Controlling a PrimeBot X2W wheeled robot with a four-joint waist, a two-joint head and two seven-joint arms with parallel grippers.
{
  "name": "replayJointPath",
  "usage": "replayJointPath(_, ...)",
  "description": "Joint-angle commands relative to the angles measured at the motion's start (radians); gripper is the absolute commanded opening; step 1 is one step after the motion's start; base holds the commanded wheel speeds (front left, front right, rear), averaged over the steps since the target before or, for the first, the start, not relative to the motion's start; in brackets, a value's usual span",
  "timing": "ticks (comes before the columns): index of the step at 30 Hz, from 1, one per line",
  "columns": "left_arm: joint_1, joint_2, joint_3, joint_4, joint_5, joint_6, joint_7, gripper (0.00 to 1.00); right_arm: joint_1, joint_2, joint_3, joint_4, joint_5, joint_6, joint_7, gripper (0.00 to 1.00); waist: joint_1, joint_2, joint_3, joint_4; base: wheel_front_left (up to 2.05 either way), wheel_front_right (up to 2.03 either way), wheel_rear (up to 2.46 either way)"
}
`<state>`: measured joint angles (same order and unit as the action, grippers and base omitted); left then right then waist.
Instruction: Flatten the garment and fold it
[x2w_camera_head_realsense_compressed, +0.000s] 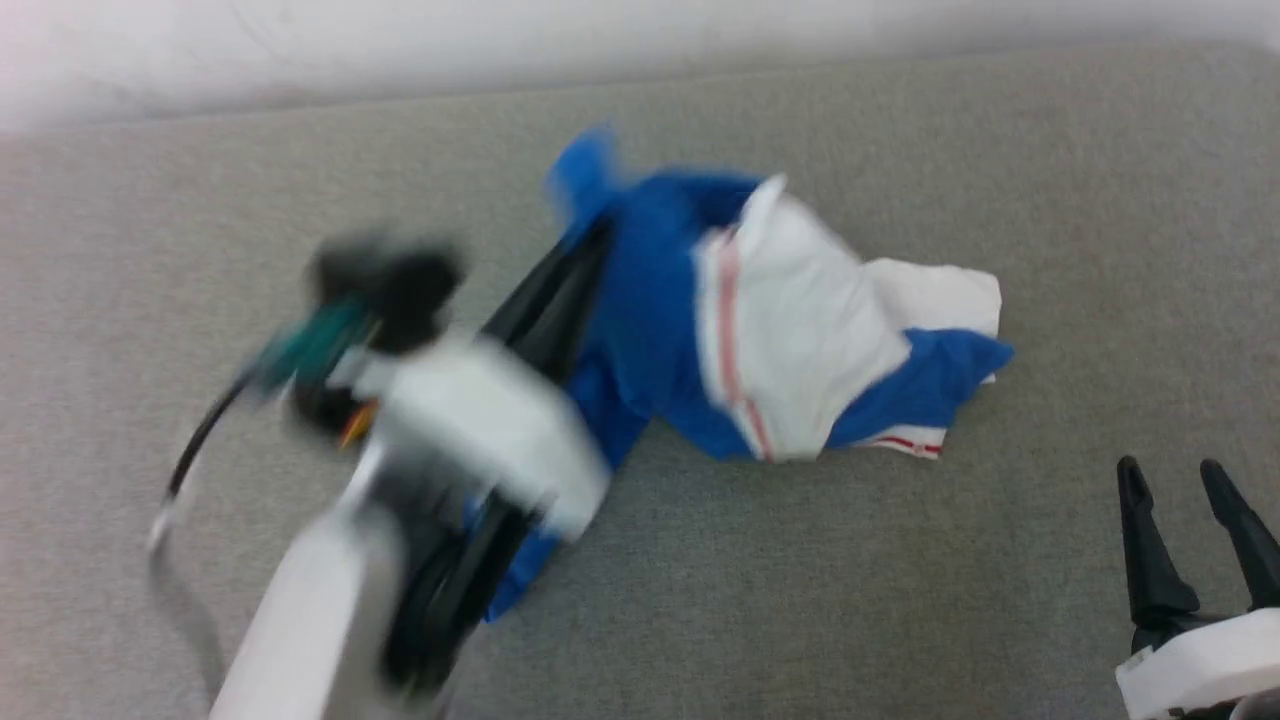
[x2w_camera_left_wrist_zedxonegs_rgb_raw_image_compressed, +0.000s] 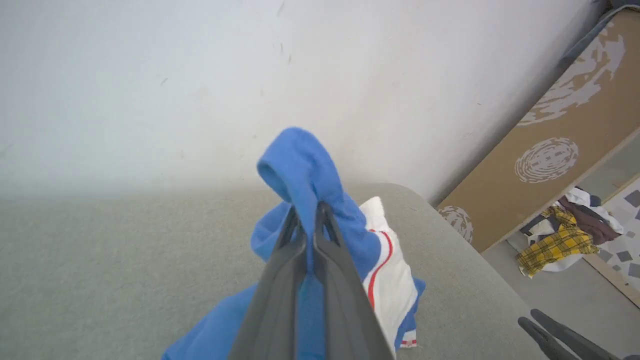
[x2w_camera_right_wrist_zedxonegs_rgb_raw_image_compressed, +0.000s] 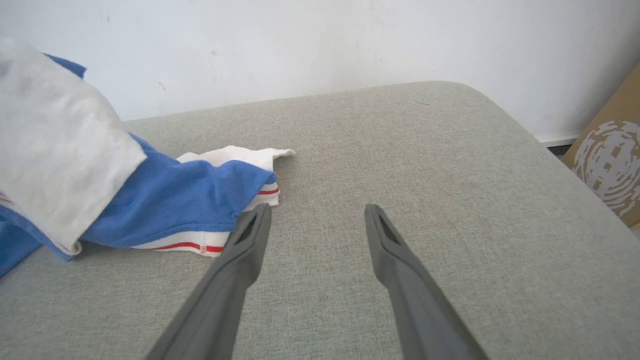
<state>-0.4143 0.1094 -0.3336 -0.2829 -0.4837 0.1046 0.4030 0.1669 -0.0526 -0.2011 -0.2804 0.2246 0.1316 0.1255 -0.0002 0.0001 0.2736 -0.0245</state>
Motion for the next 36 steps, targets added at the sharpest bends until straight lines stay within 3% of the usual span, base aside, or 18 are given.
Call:
replayJointPath(1, 0.083, 0.031, 0.022, -0.039, -0.006, 0.018, -0.007, 0.0, 0.008, 0.002, -0.001, -0.004, 0.005, -0.001, 0.005, 1.0, 0.0002, -0.0001, -0.056, 0.037, 0.0, 0.0, 0.0)
replayJointPath(5, 0.409, 0.072, 0.126, -0.179, -0.091, 0.074, -0.034, 0.0, 0.026, 0.002, -0.006, -0.013, 0.006, -0.001, 0.009, 1.0, 0.0002, -0.0001, -0.065, 0.057, 0.0, 0.0, 0.0)
replayJointPath(10, 0.701, 0.129, 0.194, -0.165, -0.171, 0.037, -0.067, 0.0, 0.037, 0.002, -0.009, -0.025, -0.004, -0.001, 0.022, 1.0, 0.0002, -0.0001, -0.071, 0.092, 0.0, 0.0, 0.0)
replayJointPath(14, 0.761, 0.12, 0.21, -0.06, -0.221, 0.007, -0.099, 0.0, 0.034, 0.002, -0.001, -0.026, -0.007, -0.001, 0.034, 1.0, 0.0002, -0.0001, -0.085, 0.113, 0.0, 0.0, 0.0)
replayJointPath(15, 0.759, 0.12, 0.212, -0.035, -0.218, 0.005, -0.107, 0.23, 0.034, 0.002, 0.0, -0.025, -0.007, -0.001, 0.036, 1.0, 0.0002, -0.0001, -0.09, 0.116, 0.0, 0.0, 0.0)
replayJointPath(16, 0.754, 0.119, 0.213, -0.015, -0.212, 0.004, -0.119, 0.84, 0.034, 0.002, 0.001, -0.023, -0.008, -0.001, 0.039, 1.0, 0.0002, -0.0001, -0.096, 0.118, 0.0, 0.0, 0.0)
replayJointPath(17, 0.748, 0.113, 0.215, -0.002, -0.211, 0.005, -0.129, 1.0, 0.035, 0.002, 0.002, -0.022, -0.008, -0.001, 0.041, 1.0, 0.0002, -0.0001, -0.101, 0.12, 0.0, 0.0, 0.0)
replayJointPath(22, 0.706, 0.105, 0.244, -0.056, -0.235, -0.005, -0.159, 1.0, 0.042, 0.002, 0.008, -0.021, -0.007, -0.001, 0.05, 1.0, 0.0002, -0.0001, -0.119, 0.117, 0.0, 0.0, 0.0)
replayJointPath(29, 0.534, 0.205, 0.29, -0.224, -0.151, 0.018, -0.112, 1.0, 0.048, 0.002, 0.011, -0.027, -0.001, -0.001, 0.052, 1.0, 0.0002, -0.0001, -0.106, 0.093, 0.0, 0.0, 0.0)
replayJointPath(31, 0.456, 0.244, 0.247, -0.205, -0.093, 0.005, -0.07, 1.0, 0.043, 0.002, 0.015, -0.027, 0.001, -0.001, 0.051, 1.0, 0.0002, -0.0001, -0.09, 0.082, 0.0, 0.0, 0.0)
replayJointPath(36, 0.257, 0.233, 0.085, -0.094, -0.033, -0.048, 0.026, 1.0, 0.03, 0.002, 0.019, -0.027, -0.001, -0.001, 0.051, 1.0, 0.0002, -0.0001, -0.046, 0.049, 0.0, 0.0, 0.0)
